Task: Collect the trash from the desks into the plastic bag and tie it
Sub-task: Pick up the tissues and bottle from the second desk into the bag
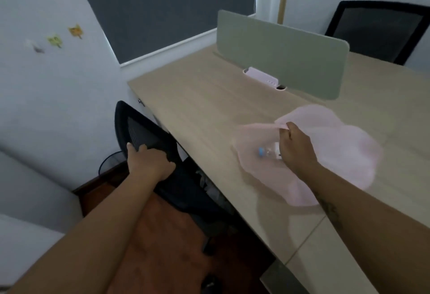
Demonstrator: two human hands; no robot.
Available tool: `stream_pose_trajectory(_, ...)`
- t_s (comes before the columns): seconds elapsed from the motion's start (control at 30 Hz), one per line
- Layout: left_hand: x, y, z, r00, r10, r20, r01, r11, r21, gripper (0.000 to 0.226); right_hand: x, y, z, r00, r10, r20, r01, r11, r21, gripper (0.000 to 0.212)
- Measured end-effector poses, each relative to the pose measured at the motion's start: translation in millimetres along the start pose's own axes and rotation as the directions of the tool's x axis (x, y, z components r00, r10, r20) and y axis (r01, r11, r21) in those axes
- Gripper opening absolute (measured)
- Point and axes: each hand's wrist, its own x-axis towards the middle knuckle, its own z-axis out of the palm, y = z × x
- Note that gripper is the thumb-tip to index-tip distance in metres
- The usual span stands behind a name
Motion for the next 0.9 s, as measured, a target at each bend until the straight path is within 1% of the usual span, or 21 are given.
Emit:
stream_pose_trajectory(0.1, 9.1, -23.9, 7.0, 0.996, 0.016, -0.086, -0.018, 1.0, -0.018, 0.06, -16.1, 10.1, 38.7, 0.996, 0.051, 0.076, -0.05, 0.999, -0.017, 0.039)
stream_pose_trajectory(0.17, 16.0, -44.1, 12.4, 0.989, 0.039, -0.142, -0.043, 0.999, -0.021, 0.058, -28.3, 16.9, 59.6, 0.992, 0.061, 0.108, -0.057, 0.997, -0.042, 0.038)
stream_pose_trajectory(0.23, 25.4, -66.8, 19.8, 0.978, 0.035, -0.206, -0.045, 0.998, -0.048, 0.058, -36.8, 20.6, 78.9, 0.989, 0.054, 0.136, -0.042, 0.995, -0.085, 0.04)
stream_pose_trajectory(0.3, 36.4, -92.3, 26.3, 0.971, 0.021, -0.24, -0.037, 0.997, -0.064, 0.058, -40.8, 23.8, 99.4, 0.983, 0.049, 0.177, -0.022, 0.988, -0.151, 0.041)
stream_pose_trajectory(0.43, 62.0, -145.3, 39.6, 0.956, 0.083, -0.282, -0.097, 0.995, -0.036, 0.053, -43.4, 22.9, 144.9, 0.959, 0.063, 0.275, 0.02, 0.957, -0.29, 0.044)
stream_pose_trajectory(0.53, 85.4, -178.7, 45.9, 0.945, 0.121, -0.305, -0.123, 0.992, 0.015, 0.051, -39.1, 14.0, 177.7, 0.962, 0.067, 0.263, 0.027, 0.94, -0.34, 0.044)
stream_pose_trajectory(0.63, 108.9, -209.6, 53.7, 0.926, 0.166, -0.34, -0.18, 0.984, -0.009, 0.051, -26.2, 7.3, 208.4, 0.967, 0.061, 0.246, 0.037, 0.926, -0.376, 0.046)
stream_pose_trajectory(0.77, 130.7, -240.8, 63.6, 0.895, 0.233, -0.382, -0.24, 0.97, 0.029, 0.048, -9.0, 5.5, 240.3, 0.952, 0.084, 0.295, 0.048, 0.908, -0.415, 0.05)
stream_pose_trajectory(0.83, 137.3, -252.6, 64.2, 0.886, 0.257, -0.385, -0.261, 0.964, 0.044, 0.047, -2.0, 9.0, 251.8, 0.958, 0.081, 0.276, 0.066, 0.871, -0.487, 0.049)
stream_pose_trajectory(0.9, 139.8, -257.7, 64.0, 0.895, 0.245, -0.372, -0.239, 0.969, 0.063, 0.049, 5.9, 11.5, 261.4, 0.968, 0.047, 0.246, 0.106, 0.813, -0.572, 0.047)
